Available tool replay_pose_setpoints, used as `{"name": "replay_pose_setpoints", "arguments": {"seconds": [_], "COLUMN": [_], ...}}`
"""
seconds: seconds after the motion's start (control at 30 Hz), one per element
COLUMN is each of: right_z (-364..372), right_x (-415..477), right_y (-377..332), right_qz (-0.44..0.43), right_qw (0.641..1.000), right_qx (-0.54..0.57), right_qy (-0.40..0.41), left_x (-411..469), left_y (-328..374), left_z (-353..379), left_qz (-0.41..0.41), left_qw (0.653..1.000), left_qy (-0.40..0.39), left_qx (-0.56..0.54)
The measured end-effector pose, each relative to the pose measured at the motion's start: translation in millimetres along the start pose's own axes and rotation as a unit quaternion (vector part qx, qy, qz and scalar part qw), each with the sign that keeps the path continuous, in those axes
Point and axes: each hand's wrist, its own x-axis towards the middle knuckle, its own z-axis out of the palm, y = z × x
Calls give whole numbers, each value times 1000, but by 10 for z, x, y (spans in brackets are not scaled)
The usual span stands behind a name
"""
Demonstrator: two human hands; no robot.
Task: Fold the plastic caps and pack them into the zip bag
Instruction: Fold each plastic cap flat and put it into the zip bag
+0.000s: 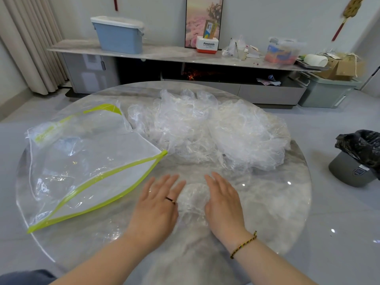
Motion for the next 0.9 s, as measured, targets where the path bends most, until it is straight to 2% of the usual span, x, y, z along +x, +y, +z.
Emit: {"name": "replay_pose_setpoints", "arguments": {"seconds": [0.07, 0.13, 0.17, 0.27, 0.4, 0.6, 0.63, 0.7, 0.73, 0.77, 0.83, 0.9], "right_z": [93, 145, 145, 104, 144, 166, 128, 146, 108, 83, -43, -171], "right_x": [-3, -27, -38, -17, -4, -12, -6, 24, 28, 27, 30, 18], "right_y": [-14, -21, -16, 29, 26, 24, 14, 74, 88, 104, 131, 181], "right_qz": [-63, -67, -60, -43, -56, -21, -33, -60, -60, -64, -51, -56], "right_qw": [998, 995, 993, 983, 987, 993, 995, 993, 992, 995, 998, 996], "right_qx": [-10, -33, -37, -30, -22, -20, -35, -17, -4, 6, 25, 13], "right_qy": [1, -70, -96, -175, -147, -118, -93, -99, -110, -78, -30, -68], "left_x": [-16, -18, -20, -62, -83, -87, -78, -9, 23, 47, 70, 98], "left_y": [46, 68, 71, 35, 37, 27, 6, 22, 4, -31, -99, -166], "left_z": [103, 182, 205, 299, 345, 412, 404, 274, 242, 254, 190, 161], "left_qz": [33, 27, 25, 42, 28, 48, 41, -6, -28, -49, -97, -128], "left_qw": [998, 985, 979, 972, 965, 968, 968, 971, 977, 984, 982, 979], "left_qy": [-60, -169, -195, -227, -259, -246, -245, -238, -205, -157, -117, -109], "left_qx": [17, 35, 47, 43, 14, 22, 21, -2, -43, -61, -109, -118]}}
